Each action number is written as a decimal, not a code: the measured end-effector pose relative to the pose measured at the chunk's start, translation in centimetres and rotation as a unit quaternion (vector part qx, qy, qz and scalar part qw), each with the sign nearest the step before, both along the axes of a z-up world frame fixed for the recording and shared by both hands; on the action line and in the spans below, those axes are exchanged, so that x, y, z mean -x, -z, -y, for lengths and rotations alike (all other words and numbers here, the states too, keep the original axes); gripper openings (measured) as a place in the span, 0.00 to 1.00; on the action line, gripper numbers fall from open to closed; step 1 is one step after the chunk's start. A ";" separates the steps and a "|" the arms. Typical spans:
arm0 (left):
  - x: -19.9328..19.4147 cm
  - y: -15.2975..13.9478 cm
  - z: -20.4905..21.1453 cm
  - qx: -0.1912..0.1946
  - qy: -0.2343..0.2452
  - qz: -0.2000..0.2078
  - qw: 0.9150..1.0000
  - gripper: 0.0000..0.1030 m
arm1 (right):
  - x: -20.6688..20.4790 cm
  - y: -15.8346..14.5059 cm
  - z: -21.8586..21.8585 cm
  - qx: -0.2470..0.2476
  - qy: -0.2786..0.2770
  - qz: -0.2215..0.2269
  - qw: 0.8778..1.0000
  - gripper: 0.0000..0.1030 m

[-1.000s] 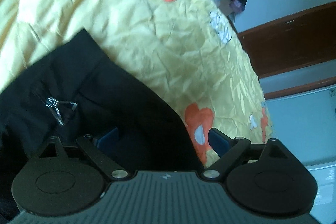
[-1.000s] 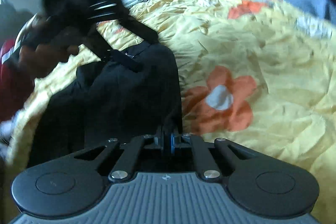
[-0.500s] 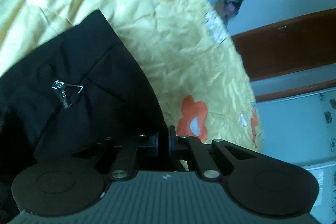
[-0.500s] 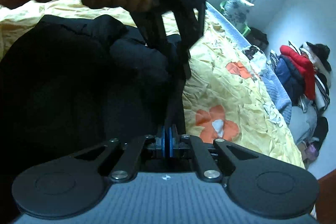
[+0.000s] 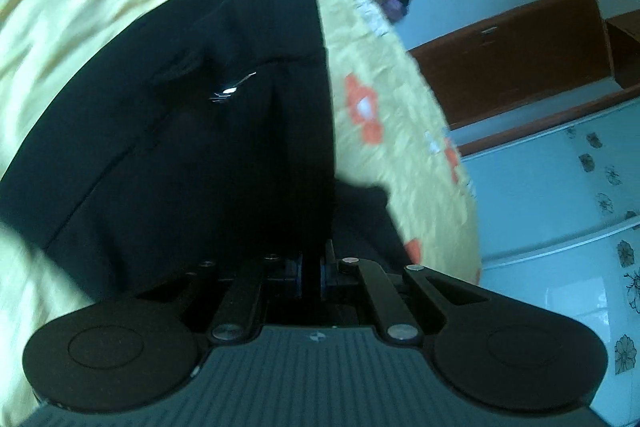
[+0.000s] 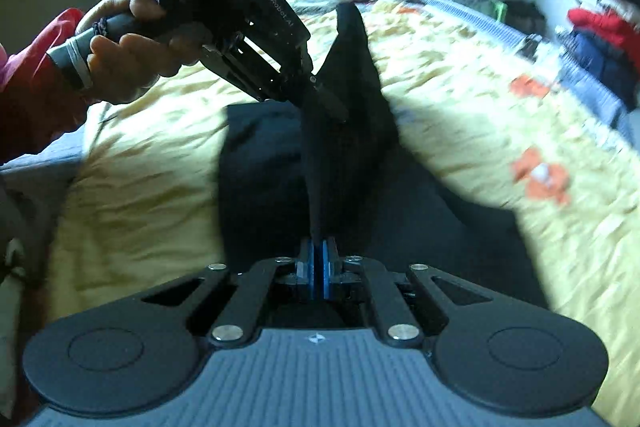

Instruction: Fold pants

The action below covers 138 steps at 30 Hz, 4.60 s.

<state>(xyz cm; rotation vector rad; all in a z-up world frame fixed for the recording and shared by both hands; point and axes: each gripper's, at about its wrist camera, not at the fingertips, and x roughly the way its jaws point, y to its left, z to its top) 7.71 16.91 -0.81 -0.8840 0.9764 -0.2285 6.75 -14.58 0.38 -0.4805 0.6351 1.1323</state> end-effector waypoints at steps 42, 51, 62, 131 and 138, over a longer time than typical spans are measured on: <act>4.9 2.4 0.9 -0.074 0.010 -0.027 0.997 0.20 | 2.7 2.6 9.9 -0.049 0.266 -0.018 0.963 0.11; 6.9 -1.8 4.4 -0.119 0.152 0.056 0.980 0.22 | 6.4 2.2 12.5 -0.085 0.256 -0.064 0.961 0.12; 2.3 -1.1 15.6 -0.138 0.226 0.158 0.951 0.52 | 8.8 -0.2 28.5 -0.221 0.589 -0.011 0.777 0.85; 5.7 4.4 24.9 -0.363 0.250 0.278 0.853 1.00 | -6.6 -1.5 38.3 -0.459 0.546 -0.130 0.688 1.00; 5.7 4.3 24.9 -0.364 0.251 0.278 0.853 1.00 | -11.6 -0.4 30.5 -0.357 0.550 -0.223 0.721 1.00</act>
